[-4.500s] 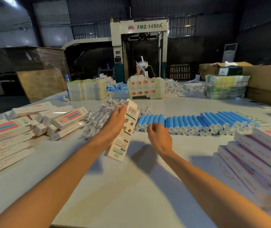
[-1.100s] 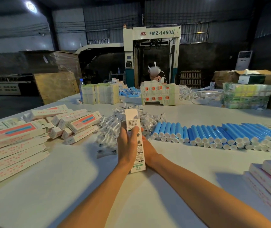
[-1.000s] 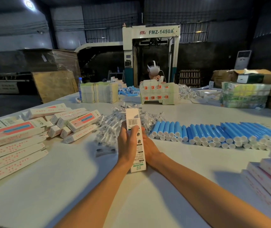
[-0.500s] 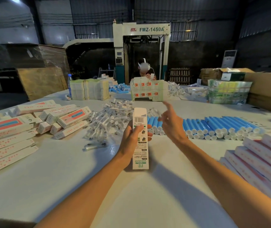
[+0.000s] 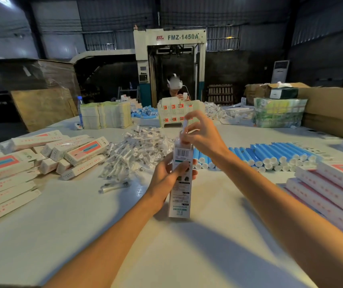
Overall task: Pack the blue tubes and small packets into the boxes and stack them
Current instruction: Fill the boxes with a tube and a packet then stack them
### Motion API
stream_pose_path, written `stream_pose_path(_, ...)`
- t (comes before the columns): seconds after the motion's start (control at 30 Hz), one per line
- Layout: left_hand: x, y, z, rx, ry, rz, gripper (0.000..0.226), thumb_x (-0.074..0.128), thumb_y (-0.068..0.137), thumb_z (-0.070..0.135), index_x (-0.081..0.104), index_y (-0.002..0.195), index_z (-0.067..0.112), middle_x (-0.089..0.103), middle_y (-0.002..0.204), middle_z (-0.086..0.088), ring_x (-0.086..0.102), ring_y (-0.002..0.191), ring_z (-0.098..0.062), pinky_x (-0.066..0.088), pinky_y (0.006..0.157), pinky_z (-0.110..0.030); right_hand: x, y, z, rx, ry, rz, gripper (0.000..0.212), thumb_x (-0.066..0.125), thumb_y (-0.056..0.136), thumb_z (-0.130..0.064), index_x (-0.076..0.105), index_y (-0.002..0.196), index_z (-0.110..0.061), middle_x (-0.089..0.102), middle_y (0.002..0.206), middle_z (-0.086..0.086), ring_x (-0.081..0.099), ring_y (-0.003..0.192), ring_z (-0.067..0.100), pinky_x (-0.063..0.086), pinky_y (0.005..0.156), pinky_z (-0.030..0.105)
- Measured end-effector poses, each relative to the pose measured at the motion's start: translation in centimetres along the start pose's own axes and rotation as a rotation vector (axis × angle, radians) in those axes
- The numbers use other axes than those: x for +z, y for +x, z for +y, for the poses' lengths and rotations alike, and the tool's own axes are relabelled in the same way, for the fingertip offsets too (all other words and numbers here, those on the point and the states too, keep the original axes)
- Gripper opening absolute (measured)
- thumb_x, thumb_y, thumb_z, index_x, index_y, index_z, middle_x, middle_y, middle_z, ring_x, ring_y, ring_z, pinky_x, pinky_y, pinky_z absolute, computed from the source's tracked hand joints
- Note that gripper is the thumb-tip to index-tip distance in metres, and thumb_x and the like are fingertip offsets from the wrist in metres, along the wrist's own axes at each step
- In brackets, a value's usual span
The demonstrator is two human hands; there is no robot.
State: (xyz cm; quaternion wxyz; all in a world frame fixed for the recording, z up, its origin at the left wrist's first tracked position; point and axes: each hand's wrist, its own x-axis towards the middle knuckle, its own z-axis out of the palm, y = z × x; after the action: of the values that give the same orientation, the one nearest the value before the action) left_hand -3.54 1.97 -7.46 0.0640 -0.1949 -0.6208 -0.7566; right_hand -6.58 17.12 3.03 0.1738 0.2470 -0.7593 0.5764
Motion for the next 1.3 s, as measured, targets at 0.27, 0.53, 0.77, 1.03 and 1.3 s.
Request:
stream_pose_path(0.27,-0.1,0.1,0.0,-0.003,0.047,0.033,0.036,0.076,0.098,0.032,0.066,0.131,0.021,0.078,0.120,-0.014,0.076,0.105,-0.041,0.061,0.097,-0.055,0.6,-0.5,1.6,-0.022,-0.129,-0.067,0.015,0.073,0.093,-0.023,0.066,0.106,-0.020,0.070,0.095,-0.005,0.067,0.085,-0.004,0.054,0.062,0.019)
stream_pose_path(0.53,0.3,-0.1,0.0,0.055,-0.008,0.047,0.055,0.066,0.105,0.012,0.037,0.148,0.028,0.076,0.124,-0.018,0.075,0.106,-0.042,0.063,0.090,-0.046,1.1,-4.2,4.9,-0.019,-0.066,0.157,0.021,0.054,0.107,-0.028,0.065,0.124,-0.021,0.060,0.123,-0.004,0.060,0.111,0.009,0.048,0.080,0.010)
stream_pose_path(0.77,0.1,0.2,-0.1,0.086,0.015,0.044,0.053,0.061,0.108,0.014,0.035,0.148,0.037,0.073,0.131,-0.006,0.074,0.112,-0.034,0.063,0.088,-0.042,2.4,-6.7,5.5,0.063,0.251,0.009,0.029,0.060,0.104,-0.016,0.057,0.132,-0.026,0.077,0.112,-0.004,0.074,0.095,0.011,0.056,0.070,0.020)
stream_pose_path(1.03,0.1,0.0,0.0,0.119,0.102,0.002,0.072,0.069,0.084,0.002,0.037,0.139,0.037,0.064,0.128,-0.019,0.069,0.097,-0.027,0.060,0.084,-0.036,2.3,-6.7,5.7,0.081,0.265,-0.015,0.033,0.060,0.103,-0.017,0.065,0.132,-0.033,0.072,0.115,-0.002,0.067,0.102,0.011,0.057,0.076,0.024)
stream_pose_path(1.3,0.6,0.3,-0.3,0.164,0.282,0.083,0.076,0.082,0.082,-0.011,0.039,0.135,0.021,0.069,0.120,-0.011,0.073,0.098,-0.015,0.060,0.076,-0.027,2.3,-6.6,5.6,0.056,0.216,-0.047,0.019,0.054,0.107,-0.020,0.061,0.124,-0.013,0.070,0.107,0.006,0.068,0.090,0.021,0.057,0.061,0.026)
